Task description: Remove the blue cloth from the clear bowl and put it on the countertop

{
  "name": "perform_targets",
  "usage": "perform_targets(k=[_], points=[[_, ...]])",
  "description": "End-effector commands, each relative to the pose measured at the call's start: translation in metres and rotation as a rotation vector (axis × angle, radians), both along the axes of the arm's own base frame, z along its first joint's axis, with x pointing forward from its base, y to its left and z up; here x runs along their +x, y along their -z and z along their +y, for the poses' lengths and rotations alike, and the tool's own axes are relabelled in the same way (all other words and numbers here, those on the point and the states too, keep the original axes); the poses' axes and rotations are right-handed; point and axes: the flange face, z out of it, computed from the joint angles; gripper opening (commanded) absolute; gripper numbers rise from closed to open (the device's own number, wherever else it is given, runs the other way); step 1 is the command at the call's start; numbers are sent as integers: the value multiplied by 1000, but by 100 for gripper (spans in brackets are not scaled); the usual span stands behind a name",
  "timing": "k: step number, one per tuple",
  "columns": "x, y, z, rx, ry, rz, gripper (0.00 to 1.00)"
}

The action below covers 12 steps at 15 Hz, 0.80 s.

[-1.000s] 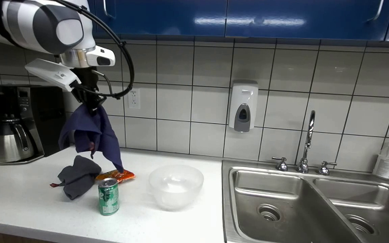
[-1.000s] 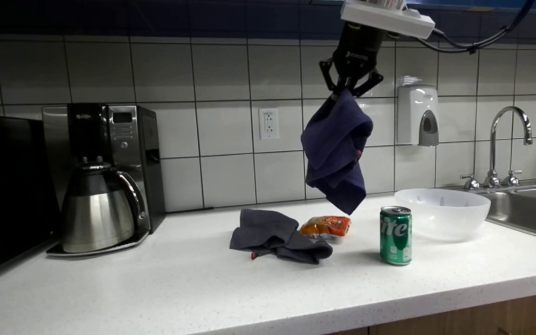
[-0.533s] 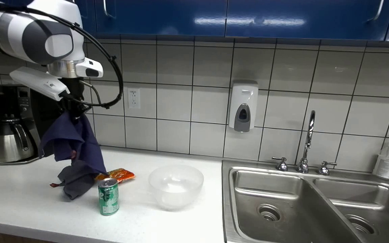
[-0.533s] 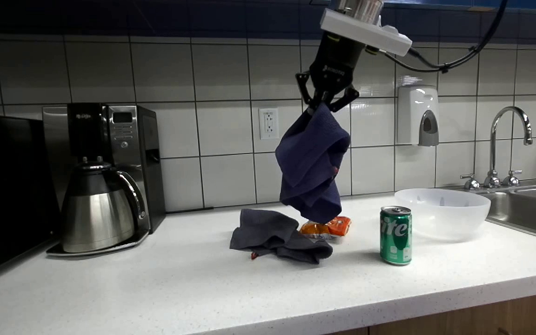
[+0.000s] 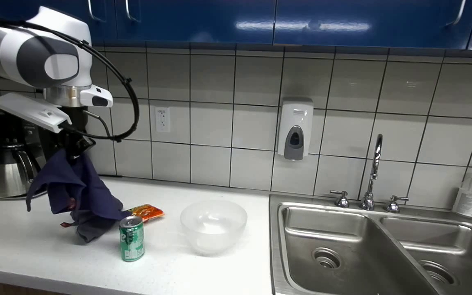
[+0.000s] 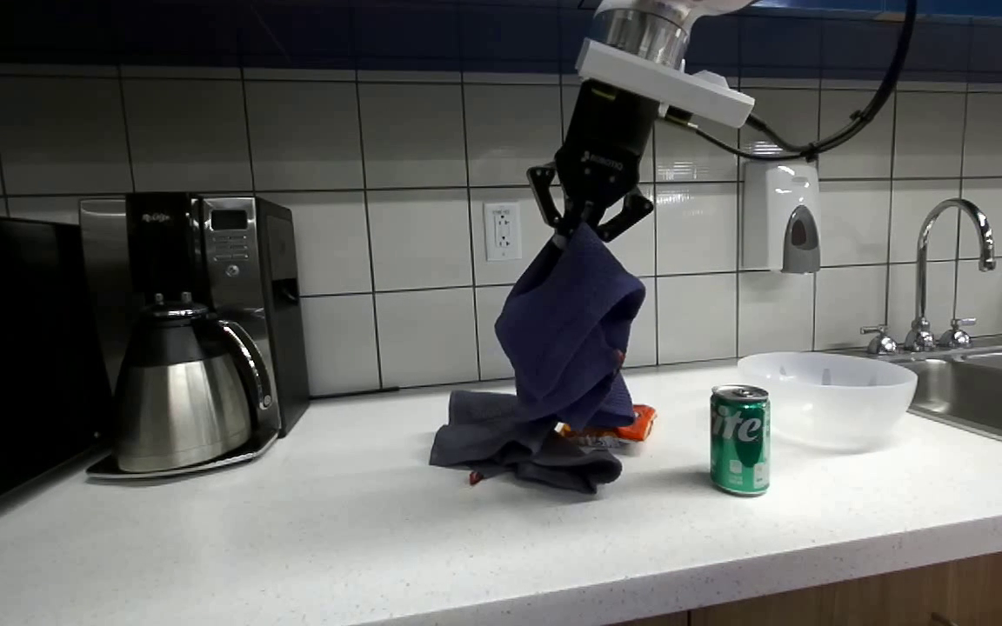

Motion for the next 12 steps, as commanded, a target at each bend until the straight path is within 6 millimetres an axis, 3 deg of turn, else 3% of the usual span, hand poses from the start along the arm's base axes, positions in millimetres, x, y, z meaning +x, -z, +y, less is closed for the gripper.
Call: perform_targets(k=[1, 7, 12], points=[[-4, 13, 13, 5, -53, 67, 1], [-6, 40, 22, 0, -83, 151, 1], [-4, 74, 20, -26, -63, 214, 1]])
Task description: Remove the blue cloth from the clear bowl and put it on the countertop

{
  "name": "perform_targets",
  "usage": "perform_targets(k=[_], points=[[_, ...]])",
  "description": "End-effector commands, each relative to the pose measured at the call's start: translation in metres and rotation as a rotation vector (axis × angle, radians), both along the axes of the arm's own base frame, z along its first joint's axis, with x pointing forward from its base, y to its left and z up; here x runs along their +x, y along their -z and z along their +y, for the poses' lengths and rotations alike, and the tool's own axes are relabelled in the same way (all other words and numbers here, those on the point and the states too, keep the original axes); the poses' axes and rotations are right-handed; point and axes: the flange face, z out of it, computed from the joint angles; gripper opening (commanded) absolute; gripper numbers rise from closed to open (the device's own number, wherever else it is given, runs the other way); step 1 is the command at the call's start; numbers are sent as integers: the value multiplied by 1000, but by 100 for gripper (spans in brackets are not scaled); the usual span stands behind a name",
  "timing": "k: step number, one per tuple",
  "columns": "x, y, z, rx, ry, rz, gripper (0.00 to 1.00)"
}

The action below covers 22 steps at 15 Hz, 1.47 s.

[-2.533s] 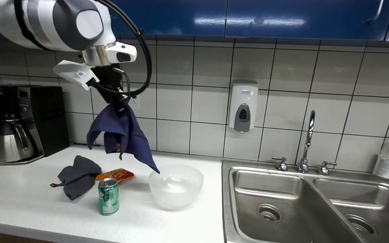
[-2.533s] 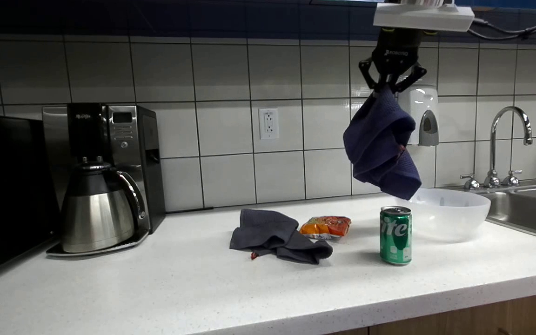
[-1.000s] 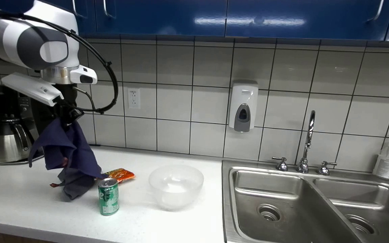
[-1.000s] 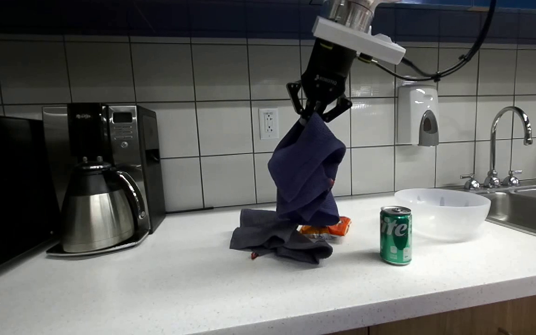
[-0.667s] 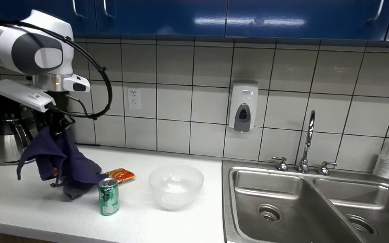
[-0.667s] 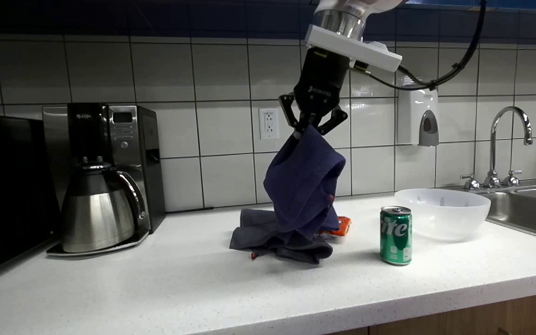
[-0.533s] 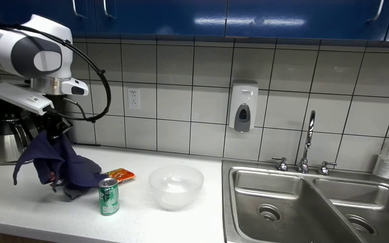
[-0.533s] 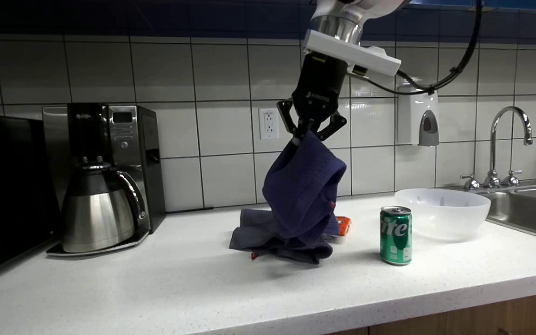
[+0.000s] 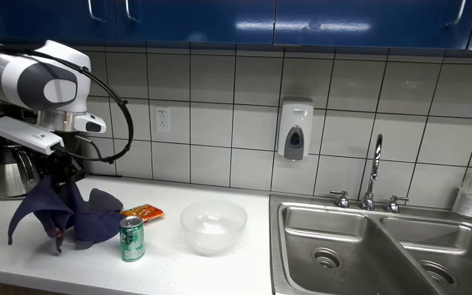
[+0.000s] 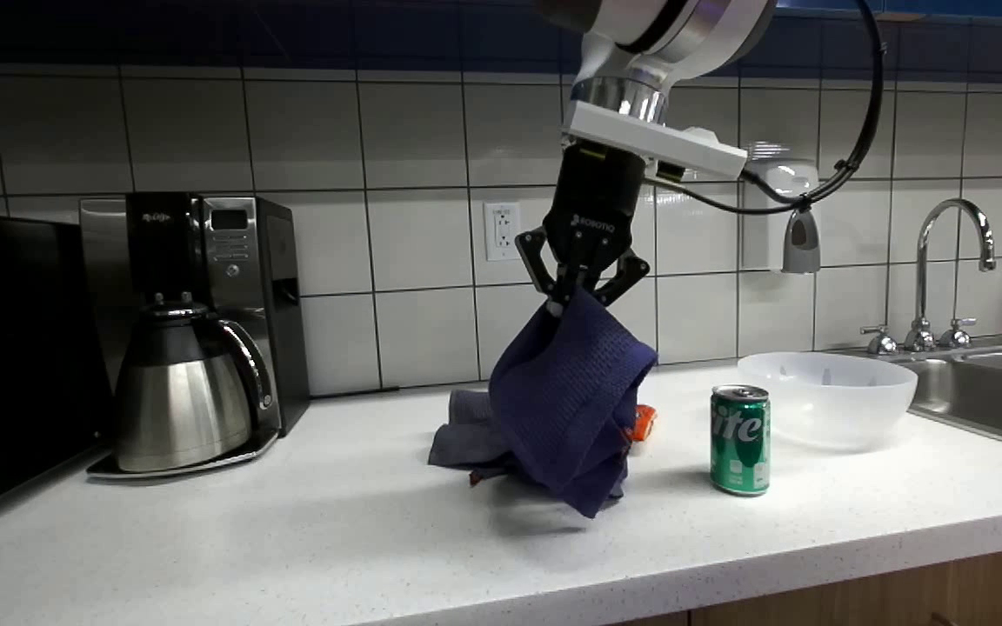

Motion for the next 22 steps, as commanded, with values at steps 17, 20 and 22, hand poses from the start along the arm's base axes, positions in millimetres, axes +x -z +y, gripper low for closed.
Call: perform_targets(k=[17, 20, 22], points=[[22, 94, -34, -144, 105, 84, 29], [23, 88, -32, -151, 96, 88, 49], [23, 77, -30, -152, 82, 75, 64]])
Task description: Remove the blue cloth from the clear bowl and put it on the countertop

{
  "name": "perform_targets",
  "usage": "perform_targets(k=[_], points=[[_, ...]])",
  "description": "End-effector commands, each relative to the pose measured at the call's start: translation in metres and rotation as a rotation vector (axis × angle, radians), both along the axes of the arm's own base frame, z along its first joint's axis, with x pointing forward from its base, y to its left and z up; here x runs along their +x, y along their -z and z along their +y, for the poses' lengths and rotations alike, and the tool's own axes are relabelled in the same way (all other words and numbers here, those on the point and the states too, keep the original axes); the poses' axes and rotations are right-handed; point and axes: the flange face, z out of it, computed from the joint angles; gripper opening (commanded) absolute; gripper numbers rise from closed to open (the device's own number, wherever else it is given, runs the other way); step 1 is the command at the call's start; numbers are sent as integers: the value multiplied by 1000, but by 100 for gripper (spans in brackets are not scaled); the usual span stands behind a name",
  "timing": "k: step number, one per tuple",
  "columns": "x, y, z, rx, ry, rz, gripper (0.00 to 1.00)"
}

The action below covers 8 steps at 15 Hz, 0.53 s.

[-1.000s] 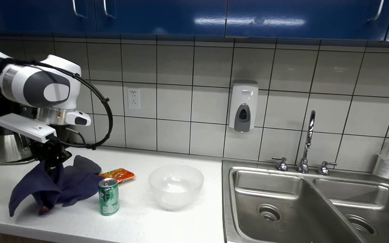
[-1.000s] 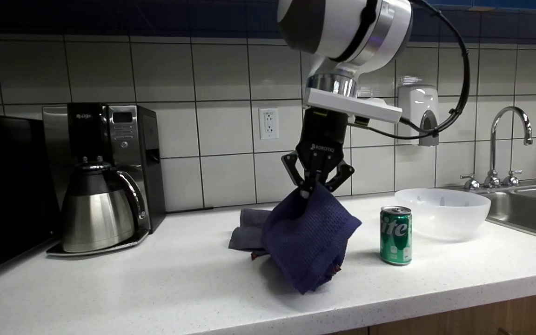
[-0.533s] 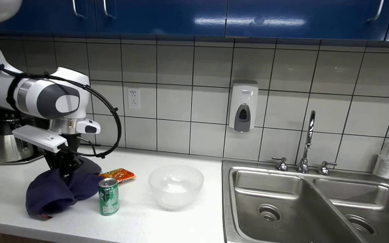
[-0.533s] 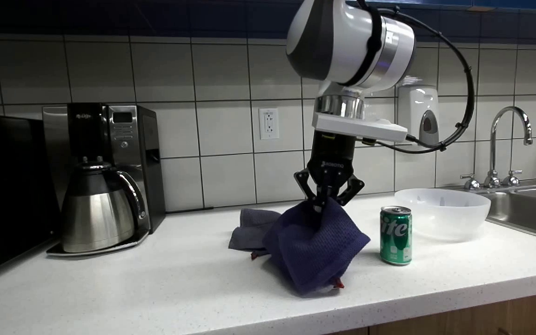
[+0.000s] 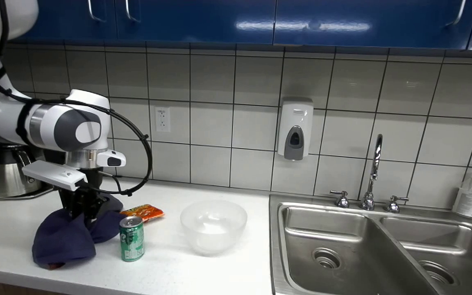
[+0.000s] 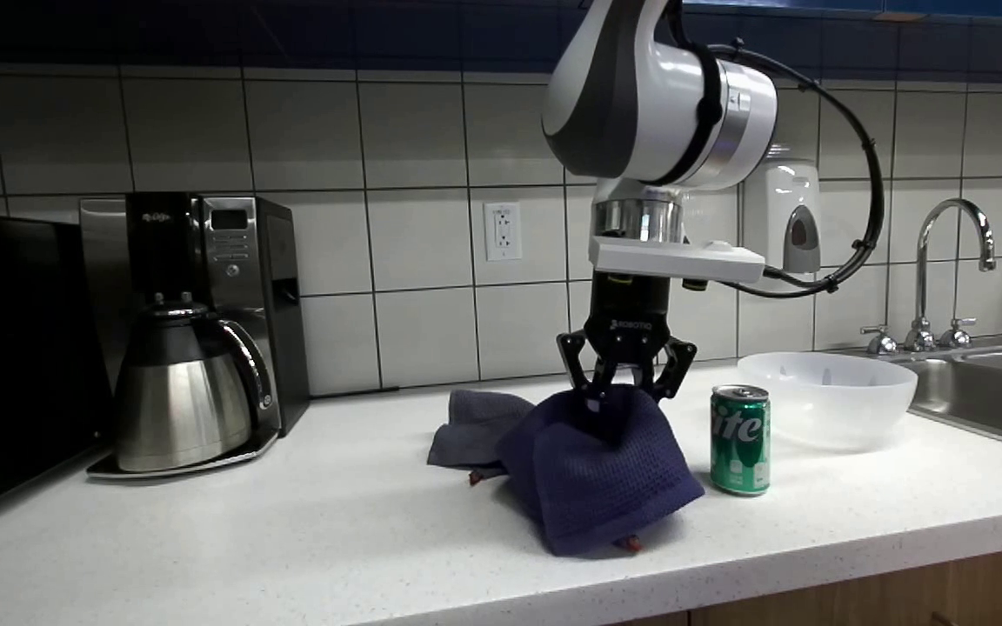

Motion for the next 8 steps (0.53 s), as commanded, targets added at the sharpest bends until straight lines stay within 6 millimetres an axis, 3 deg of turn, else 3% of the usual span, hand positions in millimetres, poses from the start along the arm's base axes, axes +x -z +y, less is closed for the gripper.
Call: perform_targets(k=[1, 5, 8], points=[[4, -24, 5, -14, -8, -18, 73], [4, -60, 10, -16, -47, -35, 99], [-2, -89, 11, -14, -63, -36, 100]])
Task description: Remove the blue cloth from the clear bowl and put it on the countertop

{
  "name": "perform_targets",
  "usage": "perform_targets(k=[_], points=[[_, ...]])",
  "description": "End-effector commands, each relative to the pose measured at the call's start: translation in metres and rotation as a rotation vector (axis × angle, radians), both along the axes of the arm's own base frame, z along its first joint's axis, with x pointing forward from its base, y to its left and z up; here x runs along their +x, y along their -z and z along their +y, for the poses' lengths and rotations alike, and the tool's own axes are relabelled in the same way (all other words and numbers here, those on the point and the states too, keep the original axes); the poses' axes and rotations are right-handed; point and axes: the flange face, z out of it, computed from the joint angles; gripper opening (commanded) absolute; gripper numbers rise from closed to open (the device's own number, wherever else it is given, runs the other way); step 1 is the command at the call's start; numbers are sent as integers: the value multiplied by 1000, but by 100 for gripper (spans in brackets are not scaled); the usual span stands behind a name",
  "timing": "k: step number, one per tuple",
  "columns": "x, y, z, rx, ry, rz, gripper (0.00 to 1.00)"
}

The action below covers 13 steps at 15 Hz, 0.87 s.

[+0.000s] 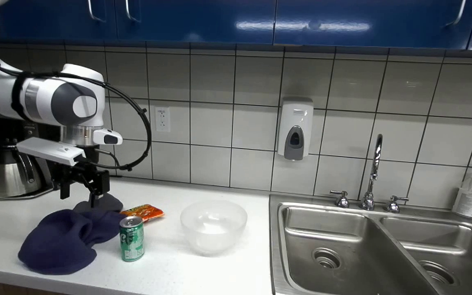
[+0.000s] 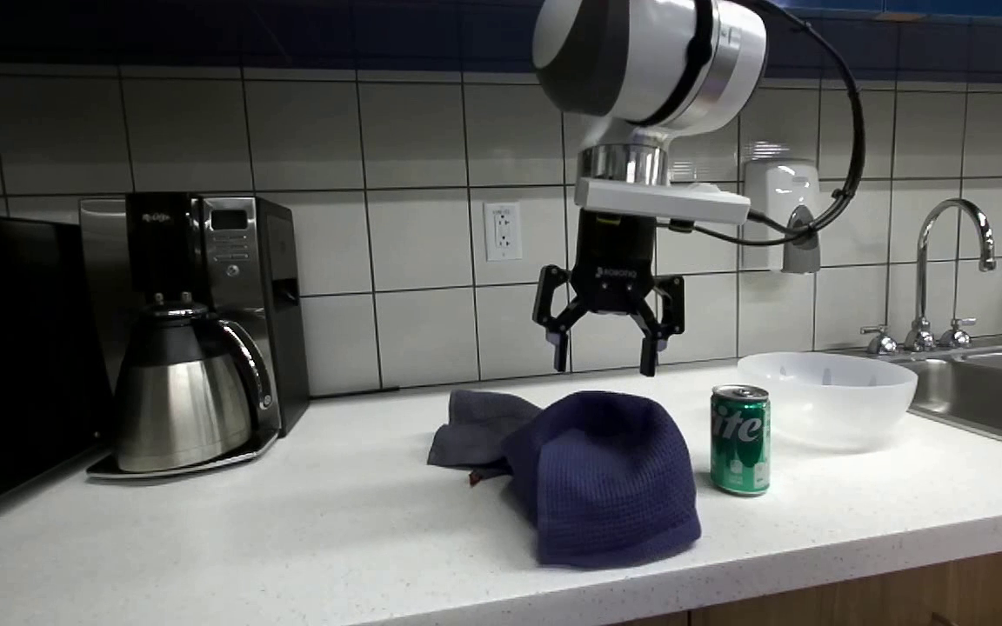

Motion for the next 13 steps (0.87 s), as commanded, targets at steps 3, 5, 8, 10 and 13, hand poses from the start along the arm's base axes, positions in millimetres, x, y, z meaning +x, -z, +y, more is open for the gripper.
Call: perform_targets(k=[3, 5, 8, 10, 13], points=[[-18, -55, 1, -12, -15, 4, 100], [-23, -66, 1, -10, -17, 8, 100], [-28, -72, 0, -20, -12, 30, 100], [-22, -64, 2, 0, -30, 20, 100], [-23, -65, 2, -1, -29, 24, 100]])
